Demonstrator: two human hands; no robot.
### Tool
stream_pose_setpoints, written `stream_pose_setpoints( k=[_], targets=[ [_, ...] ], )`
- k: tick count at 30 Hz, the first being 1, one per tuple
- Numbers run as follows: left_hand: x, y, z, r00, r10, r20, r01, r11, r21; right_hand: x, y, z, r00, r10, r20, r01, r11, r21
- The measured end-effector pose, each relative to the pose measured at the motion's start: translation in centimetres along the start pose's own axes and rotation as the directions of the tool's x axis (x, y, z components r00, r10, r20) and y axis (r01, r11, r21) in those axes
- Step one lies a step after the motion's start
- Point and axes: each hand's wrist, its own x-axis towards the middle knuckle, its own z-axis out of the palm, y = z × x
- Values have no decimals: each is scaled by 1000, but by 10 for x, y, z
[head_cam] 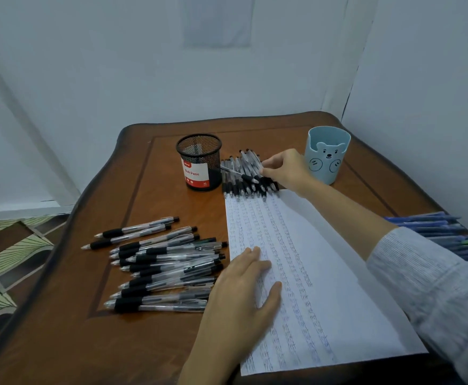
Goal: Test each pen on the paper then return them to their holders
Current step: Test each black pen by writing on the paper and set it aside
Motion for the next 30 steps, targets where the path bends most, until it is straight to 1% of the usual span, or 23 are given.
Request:
stream_pose_setpoints(
  k=[7, 14, 17, 19, 21, 23, 24, 27, 30],
  targets=[
    [0, 2, -2, 1000, 26, -3, -26, 1000, 17, -24, 3, -10, 992, -125, -5, 125, 992, -16],
    [-3, 8, -5, 999, 34, -2, -34, 999, 29, -80, -3, -28, 980, -154, 124, 153, 988, 12],
    [-6, 11, -8, 999, 36, -25, -36, 999, 15, -103, -2, -28, 972, -160, 171, 157, 987, 29],
    [-8, 14, -10, 995, 65, -77, -62, 998, 33, -116, -1, -23, 965, -166, 203, 160, 986, 44],
    [-12, 15, -12, 979, 94, -182, -88, 995, 39, -128, -2, -16, 955, -180, 236, 173, 984, 53],
    [-17, 16, -17, 952, 73, -298, -83, 996, -18, -140, -6, -7, 942, -199, 269, 186, 980, 73],
    [-21, 15, -21, 941, 58, -334, -72, 997, -29, -146, -7, -3, 934, -212, 288, 195, 977, 87],
    [-29, 4, -39, 912, 44, -407, -21, 998, 61, -159, -15, 9, 908, -255, 333, 226, 966, 124],
    [-34, -20, -58, 907, -12, -421, 95, 980, 178, -167, -25, 20, 886, -302, 352, 284, 953, 104]
  ],
)
